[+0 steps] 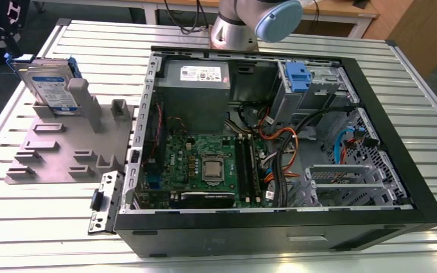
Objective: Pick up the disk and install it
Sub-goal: 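Pick up the disk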
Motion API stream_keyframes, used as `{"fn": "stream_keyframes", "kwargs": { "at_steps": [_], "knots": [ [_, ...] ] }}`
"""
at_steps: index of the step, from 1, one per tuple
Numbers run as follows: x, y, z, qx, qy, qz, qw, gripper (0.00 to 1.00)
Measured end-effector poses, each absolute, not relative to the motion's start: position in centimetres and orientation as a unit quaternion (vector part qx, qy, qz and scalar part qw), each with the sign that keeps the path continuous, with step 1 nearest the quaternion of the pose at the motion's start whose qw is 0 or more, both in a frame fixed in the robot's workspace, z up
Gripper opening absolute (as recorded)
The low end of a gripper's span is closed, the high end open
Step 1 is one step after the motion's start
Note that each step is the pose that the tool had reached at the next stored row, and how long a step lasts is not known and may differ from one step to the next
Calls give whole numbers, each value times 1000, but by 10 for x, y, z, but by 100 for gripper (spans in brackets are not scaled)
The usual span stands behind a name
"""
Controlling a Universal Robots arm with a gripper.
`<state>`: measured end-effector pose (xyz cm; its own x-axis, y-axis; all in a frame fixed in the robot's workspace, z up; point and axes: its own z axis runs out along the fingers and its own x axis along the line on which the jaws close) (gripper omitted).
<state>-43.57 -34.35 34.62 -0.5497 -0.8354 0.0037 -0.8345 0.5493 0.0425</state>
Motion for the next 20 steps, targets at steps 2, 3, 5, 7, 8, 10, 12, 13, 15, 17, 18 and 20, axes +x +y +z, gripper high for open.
{"fn": "stream_keyframes", "kwargs": {
  "at_steps": [2, 3, 5, 7, 8, 10, 12, 13, 15, 17, 18, 20],
  "knots": [
    [-436, -344, 346, 475, -880, -18, 12, 11],
    [-436, -344, 346, 475, -880, -18, 12, 11],
    [-436, -344, 346, 475, -880, -18, 12, 11],
    [-436, -344, 346, 475, -880, -18, 12, 11],
    [-436, -344, 346, 475, -880, -18, 12, 11],
    [-436, -344, 346, 475, -880, -18, 12, 11],
    [-436, -344, 346, 476, -879, -18, 12, 11],
    [-436, -344, 346, 477, -878, -18, 12, 11],
    [-436, -344, 346, 480, -877, -18, 12, 11],
    [-436, -344, 346, 482, -876, -18, 12, 11],
    [-436, -344, 346, 484, -875, -18, 12, 11],
    [-436, -344, 346, 486, -873, -18, 12, 11]
  ]
}}
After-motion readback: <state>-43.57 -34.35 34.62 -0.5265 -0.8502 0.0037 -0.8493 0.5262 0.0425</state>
